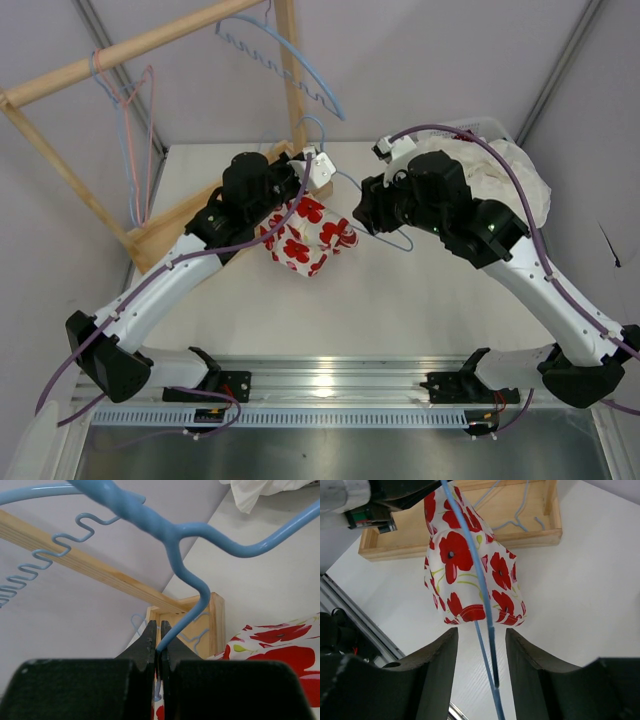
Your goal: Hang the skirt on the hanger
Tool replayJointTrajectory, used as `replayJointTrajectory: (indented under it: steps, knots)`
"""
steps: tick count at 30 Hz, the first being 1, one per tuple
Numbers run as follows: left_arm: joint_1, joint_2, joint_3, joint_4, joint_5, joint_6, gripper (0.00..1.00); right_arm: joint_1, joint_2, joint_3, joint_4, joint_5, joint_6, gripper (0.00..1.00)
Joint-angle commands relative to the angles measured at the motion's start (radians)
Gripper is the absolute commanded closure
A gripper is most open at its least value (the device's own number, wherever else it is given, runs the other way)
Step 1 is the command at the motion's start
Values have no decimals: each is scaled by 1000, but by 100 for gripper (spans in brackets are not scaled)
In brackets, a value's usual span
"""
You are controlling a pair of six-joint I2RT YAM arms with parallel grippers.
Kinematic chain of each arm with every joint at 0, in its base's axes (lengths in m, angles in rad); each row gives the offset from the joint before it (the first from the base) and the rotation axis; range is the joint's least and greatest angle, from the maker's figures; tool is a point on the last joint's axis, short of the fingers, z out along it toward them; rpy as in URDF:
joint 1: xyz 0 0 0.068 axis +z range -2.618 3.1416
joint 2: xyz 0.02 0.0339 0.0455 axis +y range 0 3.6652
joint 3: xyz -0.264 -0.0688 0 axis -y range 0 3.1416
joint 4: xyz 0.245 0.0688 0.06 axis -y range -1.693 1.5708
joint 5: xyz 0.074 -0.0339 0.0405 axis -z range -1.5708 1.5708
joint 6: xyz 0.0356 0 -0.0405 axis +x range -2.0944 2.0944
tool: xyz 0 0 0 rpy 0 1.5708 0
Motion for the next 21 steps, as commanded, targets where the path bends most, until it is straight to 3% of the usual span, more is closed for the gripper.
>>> replayJointTrajectory:
  steps: [1,6,11,13,15,21]
  knots:
    - [9,-9,60,59,11,5,100,27,-2,18,13,-3,-42,51]
    - [25,-13,62,71,42,-24,100,32,-9,-27,18,28,-57,52]
    - [46,-21,64,77,50,-44,100,33,-44,-76,56,34,-73,63]
    - [55,-35,50,91,91,-58,100,33,-49,-87,65,41,-77,76]
    - [57,-38,45,93,103,-57,100,32,-52,-91,73,49,-76,100]
    - [57,-47,28,96,105,-69,96,33,-81,-125,186,90,-70,100]
